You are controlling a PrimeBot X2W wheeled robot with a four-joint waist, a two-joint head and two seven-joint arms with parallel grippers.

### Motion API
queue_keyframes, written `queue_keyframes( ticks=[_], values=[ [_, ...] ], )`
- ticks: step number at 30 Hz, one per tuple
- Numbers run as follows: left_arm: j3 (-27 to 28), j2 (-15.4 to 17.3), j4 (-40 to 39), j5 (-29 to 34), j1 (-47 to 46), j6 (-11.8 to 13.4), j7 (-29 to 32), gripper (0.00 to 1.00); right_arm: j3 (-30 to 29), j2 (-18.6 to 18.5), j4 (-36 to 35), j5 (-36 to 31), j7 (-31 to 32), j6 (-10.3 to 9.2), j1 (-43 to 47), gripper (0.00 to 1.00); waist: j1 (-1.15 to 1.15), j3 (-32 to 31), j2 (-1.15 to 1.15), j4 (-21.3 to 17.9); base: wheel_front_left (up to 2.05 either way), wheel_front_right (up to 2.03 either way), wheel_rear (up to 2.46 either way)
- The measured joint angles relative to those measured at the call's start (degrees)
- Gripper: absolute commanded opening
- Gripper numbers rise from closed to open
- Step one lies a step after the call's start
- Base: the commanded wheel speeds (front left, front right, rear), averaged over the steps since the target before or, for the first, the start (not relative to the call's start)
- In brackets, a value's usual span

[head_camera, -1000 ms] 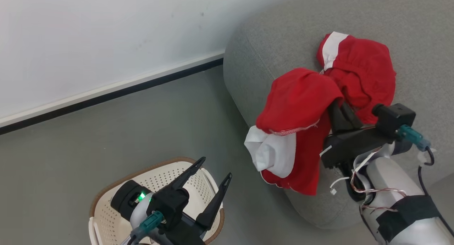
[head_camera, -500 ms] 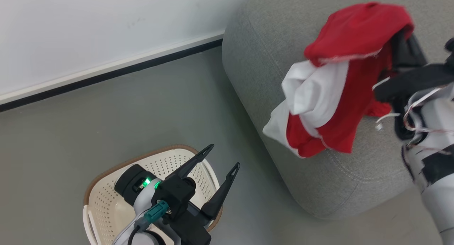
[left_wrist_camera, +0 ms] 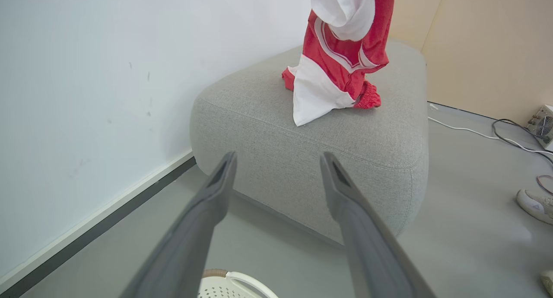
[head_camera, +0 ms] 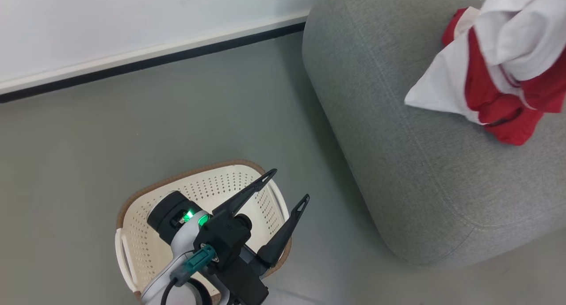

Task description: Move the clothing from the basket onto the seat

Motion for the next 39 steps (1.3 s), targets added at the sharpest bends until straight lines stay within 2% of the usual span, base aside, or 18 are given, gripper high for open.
queue_keyframes(
  ticks=[7, 14, 25, 30, 34, 35, 36, 39],
  values=[
    [0.0, 0.6, -1.7, 0.3, -0.2, -0.1, 0.2, 1.00, -1.2, -4.0, 2.8, -0.7, 0.0, -0.89, -4.0, 0.00, 0.00, 2.8, 0.00, 1.5, 0.00, 0.00, 0.00],
    [0.1, 1.6, -3.0, 0.7, -1.5, -0.3, 0.7, 1.00, -1.1, -4.1, 7.6, -1.0, 0.6, -1.40, -3.5, 0.00, 0.00, 6.2, 0.00, 2.3, 0.00, 0.00, 0.00],
    [0.3, 2.9, -3.4, 1.0, -3.9, -0.7, 1.2, 1.00, -1.1, 0.2, 16.4, 0.7, 0.6, -1.36, 1.7, 0.00, 0.00, 10.6, 0.00, 2.1, 0.00, 0.00, 0.00],
    [0.2, 2.9, -3.3, 1.0, -4.6, -1.0, 1.2, 1.00, -1.0, 2.5, 19.2, 1.6, 1.2, -0.97, 2.8, 0.00, 0.00, 11.2, 0.00, 2.1, 0.00, 0.00, 0.00],
    [0.1, 2.9, -2.9, 1.0, -4.9, -1.0, 1.2, 1.00, -1.0, 3.0, 20.8, 1.8, 1.2, -0.48, 2.7, 0.01, 0.00, 11.3, 0.00, 2.2, 0.00, 0.00, 0.00],
    [0.1, 2.9, -2.4, 1.0, -5.1, -1.0, 1.2, 1.00, -0.9, 3.2, 21.1, 1.8, 1.1, -0.47, 2.6, 0.67, 0.00, 11.2, 0.00, 2.2, 0.00, 0.00, 0.00],
    [0.1, 2.9, -2.0, 1.0, -5.1, -1.0, 1.2, 1.00, -0.8, 3.4, 21.5, 1.8, 1.1, -0.44, 2.6, 1.00, 0.00, 11.1, 0.00, 2.2, 0.00, 0.00, 0.00],
    [0.0, 2.8, -1.4, 0.9, -5.2, -1.0, 0.9, 1.00, -0.3, 3.8, 21.9, 1.7, 1.0, -0.15, 2.4, 1.00, -0.01, 10.4, -0.01, 2.3, 0.00, 0.00, 0.00]
  ],
)
